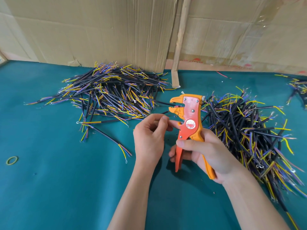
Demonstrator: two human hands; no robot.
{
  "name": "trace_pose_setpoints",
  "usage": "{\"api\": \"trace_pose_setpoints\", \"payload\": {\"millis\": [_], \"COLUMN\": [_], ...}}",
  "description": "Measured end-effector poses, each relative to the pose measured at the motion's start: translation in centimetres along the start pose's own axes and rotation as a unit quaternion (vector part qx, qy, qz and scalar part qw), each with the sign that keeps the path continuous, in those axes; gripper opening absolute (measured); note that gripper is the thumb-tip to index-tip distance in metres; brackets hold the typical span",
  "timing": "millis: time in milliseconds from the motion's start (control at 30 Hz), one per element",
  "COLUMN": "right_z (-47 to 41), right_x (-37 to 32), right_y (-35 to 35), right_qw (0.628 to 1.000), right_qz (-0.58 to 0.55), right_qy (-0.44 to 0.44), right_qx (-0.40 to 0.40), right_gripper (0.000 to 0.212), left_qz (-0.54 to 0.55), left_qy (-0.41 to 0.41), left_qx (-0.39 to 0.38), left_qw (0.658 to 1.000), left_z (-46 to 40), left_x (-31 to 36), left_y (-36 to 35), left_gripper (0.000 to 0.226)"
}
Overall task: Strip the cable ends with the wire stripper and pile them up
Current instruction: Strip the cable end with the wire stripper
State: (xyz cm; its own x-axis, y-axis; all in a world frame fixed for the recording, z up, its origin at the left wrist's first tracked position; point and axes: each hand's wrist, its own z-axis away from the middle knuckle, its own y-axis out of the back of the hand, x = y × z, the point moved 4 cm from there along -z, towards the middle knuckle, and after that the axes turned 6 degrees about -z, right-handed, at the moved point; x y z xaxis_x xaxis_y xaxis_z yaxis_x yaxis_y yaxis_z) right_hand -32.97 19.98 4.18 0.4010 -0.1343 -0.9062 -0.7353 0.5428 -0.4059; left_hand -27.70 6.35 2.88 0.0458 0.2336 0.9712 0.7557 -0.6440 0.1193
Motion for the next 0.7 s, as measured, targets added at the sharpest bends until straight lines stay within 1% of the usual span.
{"api": "trace_pose_setpoints", "payload": {"millis": [133,300,367,500,700], "right_z": [-0.14,-0.25,-0.30,-0.23,-0.12], "right_x": [0.16,0.20,0.21,0.06,-0.27], "right_y": [0.09,0.18,0.19,0.31,0.63], "right_qw": [1.000,1.000,0.999,0.997,0.995], "right_qz": [-0.009,-0.018,-0.036,-0.070,-0.074], "right_qy": [-0.007,-0.007,-0.009,-0.008,-0.004], "right_qx": [0.006,0.020,0.026,0.039,0.061], "right_gripper": [0.054,0.049,0.051,0.053,0.052], "left_qz": [-0.010,-0.021,-0.035,-0.056,-0.062], "left_qy": [0.001,0.003,-0.002,-0.021,-0.039], "left_qx": [0.008,-0.006,-0.011,-0.007,-0.004], "left_qw": [1.000,1.000,0.999,0.998,0.997], "left_z": [-0.04,-0.09,-0.20,-0.32,-0.22], "left_x": [-0.11,-0.46,-0.62,-0.70,-0.65], "left_y": [0.18,0.33,0.34,0.32,0.27], "left_gripper": [0.020,0.017,0.014,0.018,0.014]}}
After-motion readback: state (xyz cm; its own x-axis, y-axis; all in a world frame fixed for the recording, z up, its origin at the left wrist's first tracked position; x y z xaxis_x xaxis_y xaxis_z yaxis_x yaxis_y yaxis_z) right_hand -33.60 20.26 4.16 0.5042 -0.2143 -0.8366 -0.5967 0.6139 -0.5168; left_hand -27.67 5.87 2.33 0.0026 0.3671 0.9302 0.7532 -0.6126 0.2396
